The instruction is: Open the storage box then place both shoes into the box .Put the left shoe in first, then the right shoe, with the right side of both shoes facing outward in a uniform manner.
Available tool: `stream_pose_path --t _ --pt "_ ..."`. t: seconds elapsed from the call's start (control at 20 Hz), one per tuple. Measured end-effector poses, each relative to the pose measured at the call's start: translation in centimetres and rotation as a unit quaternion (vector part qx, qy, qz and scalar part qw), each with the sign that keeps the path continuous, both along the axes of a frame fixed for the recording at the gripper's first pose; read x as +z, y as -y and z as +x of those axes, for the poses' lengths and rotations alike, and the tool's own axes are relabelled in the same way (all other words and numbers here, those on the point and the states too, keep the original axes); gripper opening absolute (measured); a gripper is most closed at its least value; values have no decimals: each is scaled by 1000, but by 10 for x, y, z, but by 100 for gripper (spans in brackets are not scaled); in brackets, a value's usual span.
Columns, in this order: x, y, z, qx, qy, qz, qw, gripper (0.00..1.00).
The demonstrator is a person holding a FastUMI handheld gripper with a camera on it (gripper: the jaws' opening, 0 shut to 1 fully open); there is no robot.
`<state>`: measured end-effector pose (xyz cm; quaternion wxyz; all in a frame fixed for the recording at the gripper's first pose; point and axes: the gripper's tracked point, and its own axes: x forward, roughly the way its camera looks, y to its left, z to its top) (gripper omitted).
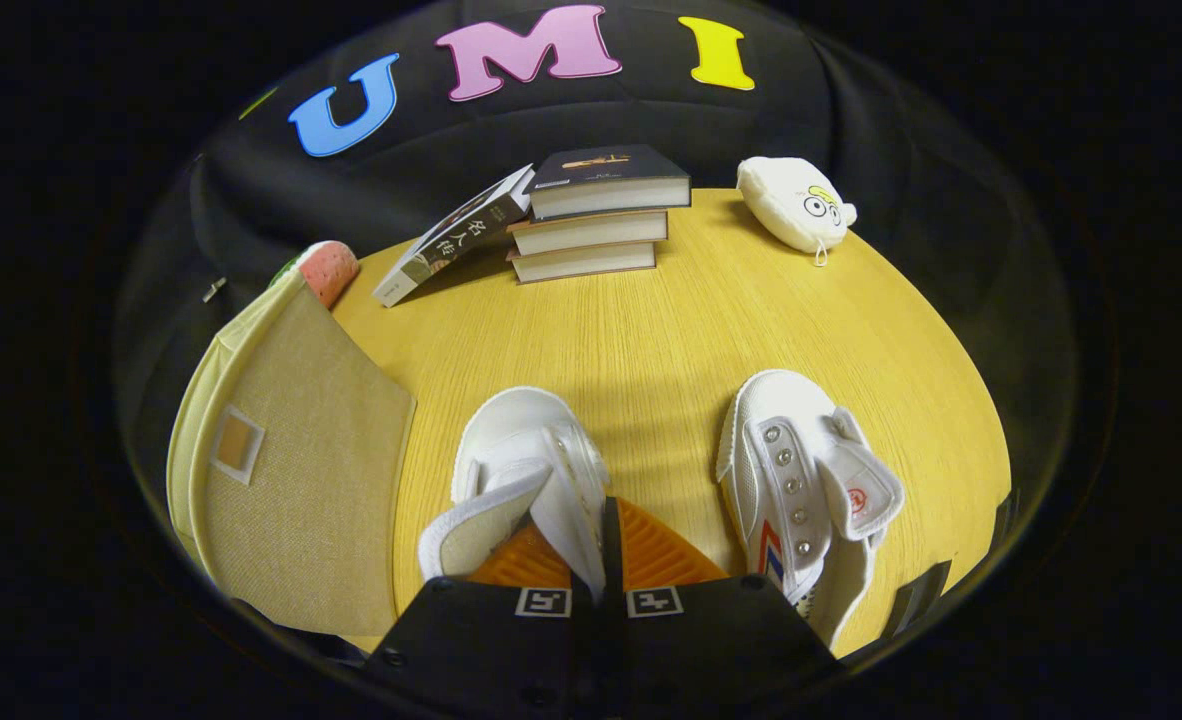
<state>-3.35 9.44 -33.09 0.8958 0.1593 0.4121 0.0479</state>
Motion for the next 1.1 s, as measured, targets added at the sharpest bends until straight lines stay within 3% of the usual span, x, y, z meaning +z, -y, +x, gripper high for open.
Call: stream_pose_path --t 0.2,0.5,0.7,0.85,1.1 --pt "28 3 -1 -18 7 20 1000 5" --pt "113 -8 -6 -40 14 55 998 5" --pt "159 -58 -4 -19 -1 113 993 5" --pt "181 -103 -5 13 -15 125 992 5" --pt "175 -185 -18 59 -111 136 983 5"
